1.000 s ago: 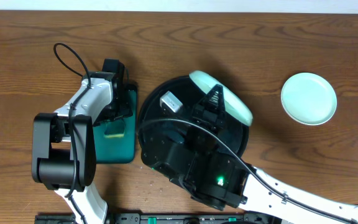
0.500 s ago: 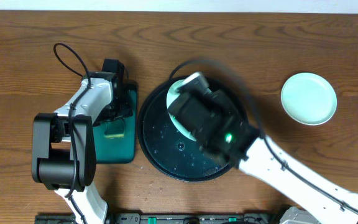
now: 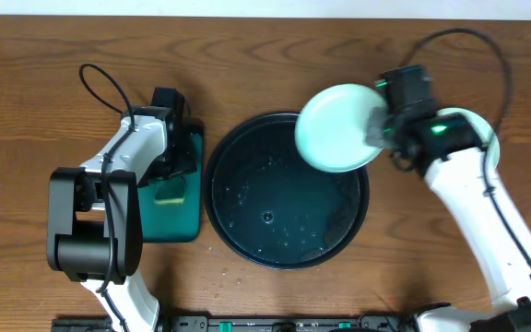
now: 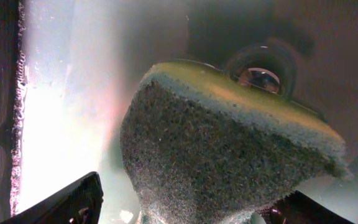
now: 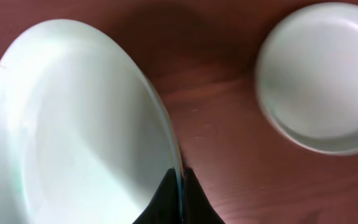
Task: Clean dirty plates on tray and stack at the side
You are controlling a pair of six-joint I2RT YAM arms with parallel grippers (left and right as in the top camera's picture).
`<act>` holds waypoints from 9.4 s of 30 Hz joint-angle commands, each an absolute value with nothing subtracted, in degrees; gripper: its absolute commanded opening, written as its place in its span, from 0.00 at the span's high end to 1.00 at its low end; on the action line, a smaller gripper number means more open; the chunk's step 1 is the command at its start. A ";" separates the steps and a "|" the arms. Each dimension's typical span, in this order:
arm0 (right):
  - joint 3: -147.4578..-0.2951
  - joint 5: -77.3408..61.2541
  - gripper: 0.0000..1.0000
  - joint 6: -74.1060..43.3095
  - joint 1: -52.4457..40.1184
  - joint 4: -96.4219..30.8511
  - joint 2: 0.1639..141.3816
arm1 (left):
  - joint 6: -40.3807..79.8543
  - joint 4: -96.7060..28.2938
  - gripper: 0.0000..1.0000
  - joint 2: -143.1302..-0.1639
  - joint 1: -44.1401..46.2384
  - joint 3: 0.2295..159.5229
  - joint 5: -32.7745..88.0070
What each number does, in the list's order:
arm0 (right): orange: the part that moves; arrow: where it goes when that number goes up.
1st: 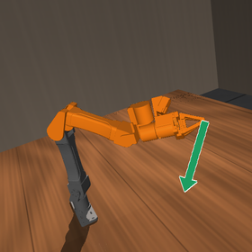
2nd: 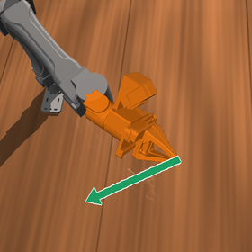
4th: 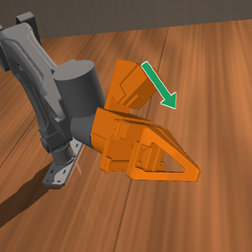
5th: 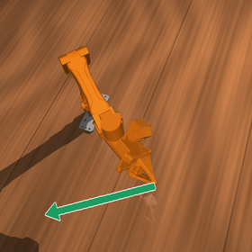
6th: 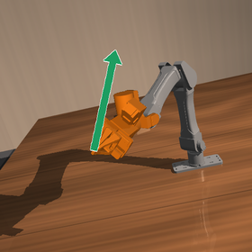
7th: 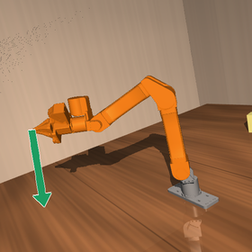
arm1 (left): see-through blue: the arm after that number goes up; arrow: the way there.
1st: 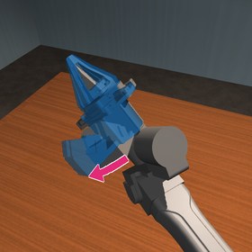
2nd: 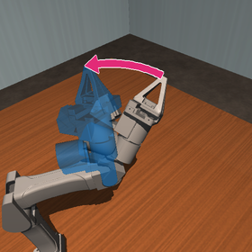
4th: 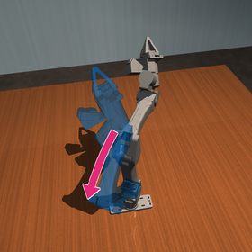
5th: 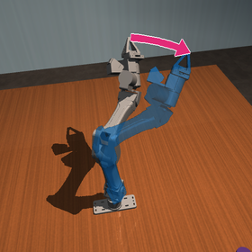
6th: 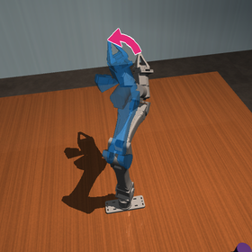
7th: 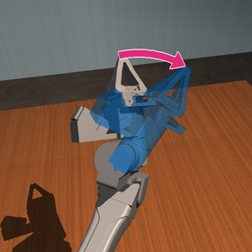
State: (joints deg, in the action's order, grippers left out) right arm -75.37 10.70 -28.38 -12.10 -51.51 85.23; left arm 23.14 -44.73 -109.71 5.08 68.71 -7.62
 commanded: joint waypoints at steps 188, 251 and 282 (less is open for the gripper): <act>-73.80 4.45 0.01 -17.10 0.71 -55.31 76.03 | 15.44 -4.40 0.18 -0.12 0.99 0.27 0.86; -70.61 4.64 0.01 -17.08 0.64 -55.09 57.91 | 23.68 -4.21 0.18 -0.23 0.97 0.27 -1.50; -17.37 -7.62 0.01 -17.04 -0.19 -13.85 0.30 | 23.68 -4.21 0.18 -0.23 0.97 0.27 -1.50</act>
